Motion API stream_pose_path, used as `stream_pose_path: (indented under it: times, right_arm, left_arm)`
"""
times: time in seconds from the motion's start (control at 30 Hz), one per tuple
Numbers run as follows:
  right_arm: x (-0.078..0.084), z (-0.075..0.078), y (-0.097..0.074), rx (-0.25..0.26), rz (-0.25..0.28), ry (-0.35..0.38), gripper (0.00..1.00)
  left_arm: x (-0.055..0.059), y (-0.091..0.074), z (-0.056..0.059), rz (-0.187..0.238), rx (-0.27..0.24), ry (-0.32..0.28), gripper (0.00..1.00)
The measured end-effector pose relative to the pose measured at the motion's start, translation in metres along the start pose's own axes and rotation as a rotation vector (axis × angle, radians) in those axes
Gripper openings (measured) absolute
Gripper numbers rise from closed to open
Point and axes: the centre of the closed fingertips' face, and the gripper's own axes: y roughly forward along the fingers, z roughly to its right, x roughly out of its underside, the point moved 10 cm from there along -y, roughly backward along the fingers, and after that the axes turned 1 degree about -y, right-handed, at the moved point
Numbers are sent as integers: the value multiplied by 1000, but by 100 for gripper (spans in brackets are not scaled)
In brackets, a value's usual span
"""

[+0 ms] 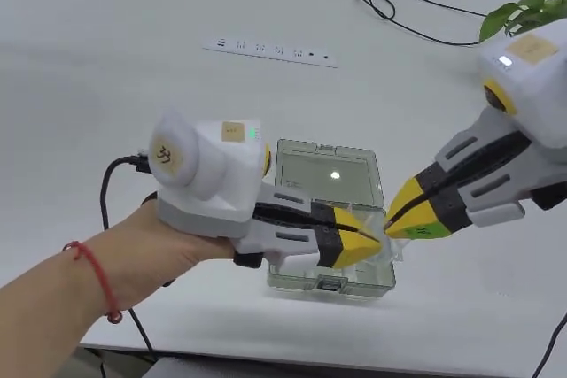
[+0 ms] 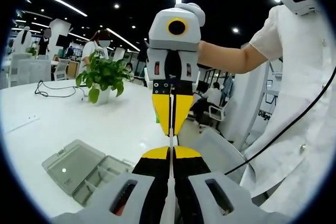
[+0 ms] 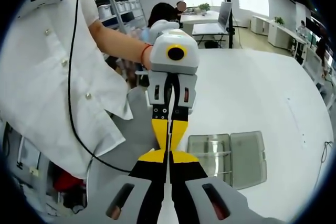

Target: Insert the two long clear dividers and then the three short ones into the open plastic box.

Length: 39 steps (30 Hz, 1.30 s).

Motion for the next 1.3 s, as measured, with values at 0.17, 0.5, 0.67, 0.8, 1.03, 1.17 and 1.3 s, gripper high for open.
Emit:
stream_pose_path:
  times: [0.17, 0.5, 0.67, 0.8, 1.03, 1.17, 1.3]
  right_arm:
    - [2, 2, 0, 12, 1, 0, 3]
    - [3, 3, 3, 31, -2, -3, 3]
    - [4, 6, 1, 55, -2, 1, 3]
    - [5, 8, 0, 72, -2, 4, 3]
    - [11, 15, 0, 112, -7, 13, 3]
    - [16, 21, 2, 140, -8, 24, 3]
    - [22, 28, 6, 172, -16, 34, 3]
  left_arm:
    - [1, 0, -2, 1, -13, -9, 0]
    - [5, -3, -4, -17, -38, -7, 0]
    - [10, -7, -5, -38, -65, -10, 6]
    - [12, -10, -6, -49, -87, -16, 11]
    - [17, -21, -10, -58, -138, -17, 25]
    - [20, -30, -14, -65, -180, -13, 33]
    - [24, -37, -17, -78, -208, -11, 42]
